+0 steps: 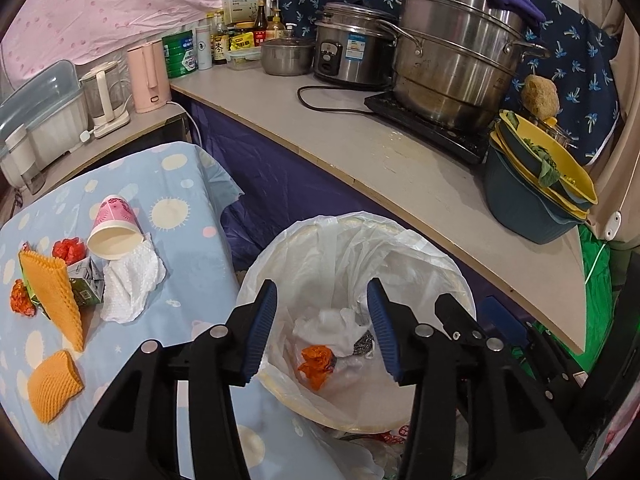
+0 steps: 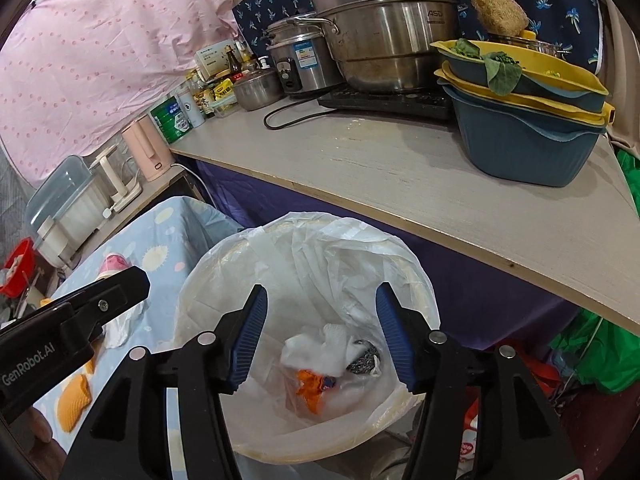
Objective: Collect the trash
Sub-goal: 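Open both tools to drop the plastic wrap and tissue into the bin, then move both tools back over the orange foam nets on the table, then grasp an orange foam net with the left tool while the right tool grasps the other net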
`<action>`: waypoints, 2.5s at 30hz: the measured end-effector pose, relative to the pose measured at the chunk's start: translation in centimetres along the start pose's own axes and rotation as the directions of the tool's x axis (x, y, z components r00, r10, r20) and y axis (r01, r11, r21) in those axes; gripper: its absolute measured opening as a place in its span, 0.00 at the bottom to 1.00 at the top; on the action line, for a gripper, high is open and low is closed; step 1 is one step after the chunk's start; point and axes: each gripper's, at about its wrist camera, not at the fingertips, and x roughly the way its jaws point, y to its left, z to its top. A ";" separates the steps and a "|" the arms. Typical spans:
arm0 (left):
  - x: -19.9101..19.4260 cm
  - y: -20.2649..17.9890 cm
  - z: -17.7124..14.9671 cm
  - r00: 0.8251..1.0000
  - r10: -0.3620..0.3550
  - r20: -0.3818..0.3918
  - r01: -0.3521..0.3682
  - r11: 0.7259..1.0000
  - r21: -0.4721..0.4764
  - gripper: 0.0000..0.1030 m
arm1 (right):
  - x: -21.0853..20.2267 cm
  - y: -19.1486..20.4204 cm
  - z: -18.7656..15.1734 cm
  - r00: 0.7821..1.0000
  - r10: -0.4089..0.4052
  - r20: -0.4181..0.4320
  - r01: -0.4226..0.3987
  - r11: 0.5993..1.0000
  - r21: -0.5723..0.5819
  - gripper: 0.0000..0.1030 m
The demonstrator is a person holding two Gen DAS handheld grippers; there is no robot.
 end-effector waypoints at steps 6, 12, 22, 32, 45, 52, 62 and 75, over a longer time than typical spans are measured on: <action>-0.8 0.9 0.1 1.000 0.002 0.014 -0.001 1.000 -0.022 0.48 | -1.1 1.0 0.3 1.000 0.007 0.018 -0.006 1.000 -0.019 0.54; -1.9 2.1 0.1 1.000 0.007 0.030 -0.005 0.999 -0.047 0.48 | -2.1 2.5 0.4 0.999 0.012 0.034 -0.010 0.999 -0.046 0.54; -4.3 5.4 -0.2 0.997 0.033 0.063 -0.026 0.994 -0.102 0.54 | -3.6 5.6 0.0 0.998 0.037 0.041 -0.033 0.996 -0.088 0.54; -6.6 12.7 -2.2 0.990 0.127 0.065 -0.110 0.970 -0.217 0.68 | -4.7 10.1 -1.7 0.996 0.080 0.029 -0.075 0.985 -0.152 0.54; -7.3 25.7 -9.5 0.956 0.284 -0.072 -0.288 0.870 -0.401 0.88 | -3.0 17.2 -5.8 0.987 0.146 -0.064 -0.157 0.964 -0.214 0.55; -7.2 30.7 -13.1 0.941 0.305 -0.146 -0.337 0.824 -0.456 0.89 | -1.5 21.1 -7.9 0.979 0.169 -0.116 -0.193 0.949 -0.248 0.55; -6.4 34.9 -16.5 0.933 0.290 -0.212 -0.358 0.789 -0.499 0.89 | 1.1 26.1 -10.3 0.964 0.194 -0.184 -0.243 0.924 -0.296 0.55; -4.3 34.9 -16.7 0.955 0.210 -0.208 -0.287 0.823 -0.490 0.88 | 4.9 31.6 -9.9 0.946 0.244 -0.213 -0.306 0.889 -0.340 0.59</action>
